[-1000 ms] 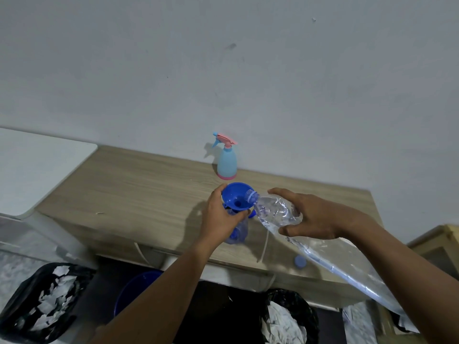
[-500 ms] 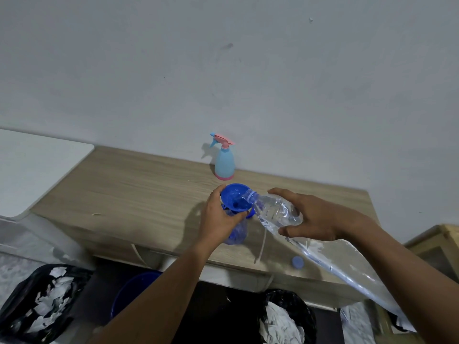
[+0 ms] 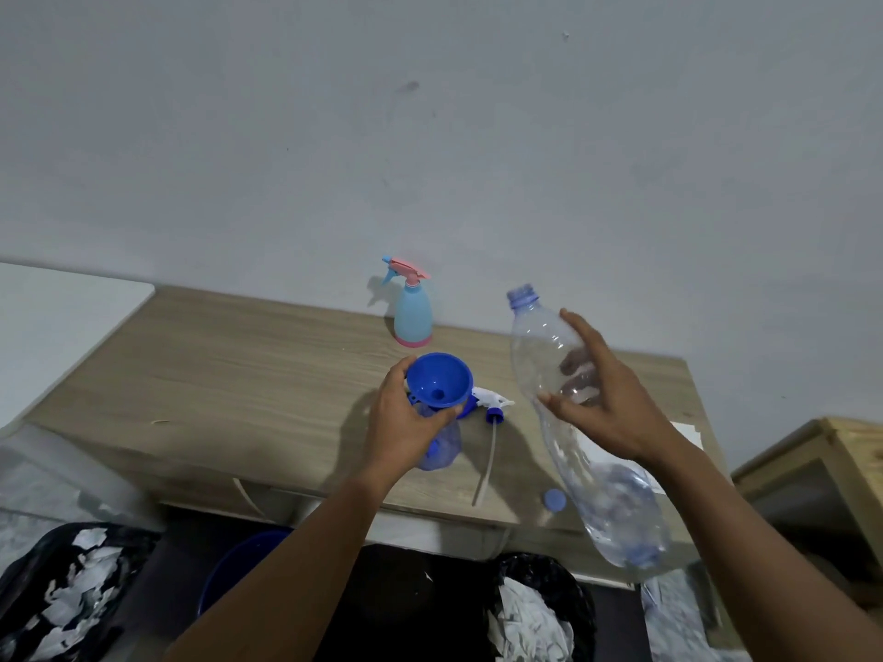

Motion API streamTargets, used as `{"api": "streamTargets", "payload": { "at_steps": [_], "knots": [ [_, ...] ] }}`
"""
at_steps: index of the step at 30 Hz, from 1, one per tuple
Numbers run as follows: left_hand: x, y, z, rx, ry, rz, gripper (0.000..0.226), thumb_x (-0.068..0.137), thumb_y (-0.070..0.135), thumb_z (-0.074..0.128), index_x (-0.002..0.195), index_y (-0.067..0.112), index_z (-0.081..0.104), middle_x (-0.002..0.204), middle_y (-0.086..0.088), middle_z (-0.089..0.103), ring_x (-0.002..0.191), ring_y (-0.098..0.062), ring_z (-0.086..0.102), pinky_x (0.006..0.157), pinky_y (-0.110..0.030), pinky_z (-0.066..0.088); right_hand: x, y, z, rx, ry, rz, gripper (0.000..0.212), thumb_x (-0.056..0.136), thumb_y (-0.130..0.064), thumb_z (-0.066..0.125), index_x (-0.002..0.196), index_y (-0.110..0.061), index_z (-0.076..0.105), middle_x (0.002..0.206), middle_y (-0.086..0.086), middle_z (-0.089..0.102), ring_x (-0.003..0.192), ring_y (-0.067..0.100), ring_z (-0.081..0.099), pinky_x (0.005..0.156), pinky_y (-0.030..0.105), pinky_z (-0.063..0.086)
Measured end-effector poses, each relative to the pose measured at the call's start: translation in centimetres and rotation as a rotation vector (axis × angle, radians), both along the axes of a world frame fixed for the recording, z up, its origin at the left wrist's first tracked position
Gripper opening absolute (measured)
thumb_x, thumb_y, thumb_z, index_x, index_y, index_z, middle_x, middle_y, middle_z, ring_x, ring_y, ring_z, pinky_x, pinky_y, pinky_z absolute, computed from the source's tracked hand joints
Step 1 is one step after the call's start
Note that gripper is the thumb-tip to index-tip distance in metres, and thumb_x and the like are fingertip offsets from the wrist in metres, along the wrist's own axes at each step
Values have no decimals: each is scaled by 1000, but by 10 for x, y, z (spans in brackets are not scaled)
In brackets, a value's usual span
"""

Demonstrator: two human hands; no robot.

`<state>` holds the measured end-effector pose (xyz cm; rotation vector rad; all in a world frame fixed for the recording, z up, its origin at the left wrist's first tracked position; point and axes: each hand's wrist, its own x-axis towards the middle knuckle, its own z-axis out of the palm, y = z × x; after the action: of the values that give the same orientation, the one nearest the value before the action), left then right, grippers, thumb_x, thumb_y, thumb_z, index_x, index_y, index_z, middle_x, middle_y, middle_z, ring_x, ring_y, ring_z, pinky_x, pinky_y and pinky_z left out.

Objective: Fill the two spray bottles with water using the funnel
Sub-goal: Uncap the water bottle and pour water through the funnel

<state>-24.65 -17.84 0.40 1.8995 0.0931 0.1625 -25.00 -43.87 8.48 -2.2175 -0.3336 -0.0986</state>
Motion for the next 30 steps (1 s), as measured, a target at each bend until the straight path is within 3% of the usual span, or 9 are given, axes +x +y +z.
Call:
{"api": "streamTargets", "payload": {
  "at_steps": [3,7,12,18,21,24,26,28,30],
  "knots": [
    [0,-1,1,0,-8,1,69,69,23,89,123,34,47,121,13,58,109,2,55,76,1,41,3,-5,-10,130,-50,-130,96,79,-33,80,148,-54,17,110,-4,56,89,11,68,80,26,56],
    [1,-2,-1,12,7,7,74,68,25,89,129,30,46,124,12,57,109,4,54,76,1,41,7,-3,-25,114,-124,-246,99,81,-35,79,151,-47,9,115,-1,55,102,9,60,81,27,50],
    [2,-1,-1,24,6,5,89,69,29,89,143,24,39,130,14,50,117,-6,50,93,-21,42,10,5,-47,135,-103,-299,107,83,-32,78,153,-45,-2,128,-1,49,109,11,55,78,20,47],
    [1,0,-6,24,24,2,100,68,30,90,149,23,31,133,13,49,124,-9,49,103,-30,44,6,9,-62,195,-112,-370,113,81,-30,80,153,-46,-6,138,0,48,117,17,55,95,45,52],
    [0,-1,-4,2,31,-6,103,67,29,91,149,26,29,129,14,53,120,-6,52,101,-27,45,3,8,-67,245,-94,-406,121,76,-30,84,154,-43,-8,144,0,46,122,15,54,99,45,52],
    [-3,-1,-1,8,29,-16,99,67,25,91,143,37,28,117,25,54,108,14,52,89,-7,41,-1,10,-68,326,-122,-459,128,68,-26,91,156,-36,-2,146,0,40,127,11,49,104,33,46],
    [-5,-1,-2,1,45,-15,103,67,21,91,146,32,26,115,31,49,102,24,47,80,2,39,-10,17,-70,312,-298,-558,115,67,-29,91,154,-22,15,138,2,39,119,12,49,96,28,45],
    [-4,1,-5,13,68,-10,101,66,22,91,147,26,31,119,25,51,105,16,50,81,-1,41,-23,32,-73,301,-488,-572,83,74,-32,81,139,-13,33,124,2,40,105,8,47,85,25,44],
    [-2,3,-9,55,85,-17,88,63,23,92,136,28,43,122,17,57,111,2,55,84,-7,44,-31,54,-78,295,-486,-410,65,77,-25,77,131,-17,42,116,0,43,99,5,49,81,22,44]
  ]
}}
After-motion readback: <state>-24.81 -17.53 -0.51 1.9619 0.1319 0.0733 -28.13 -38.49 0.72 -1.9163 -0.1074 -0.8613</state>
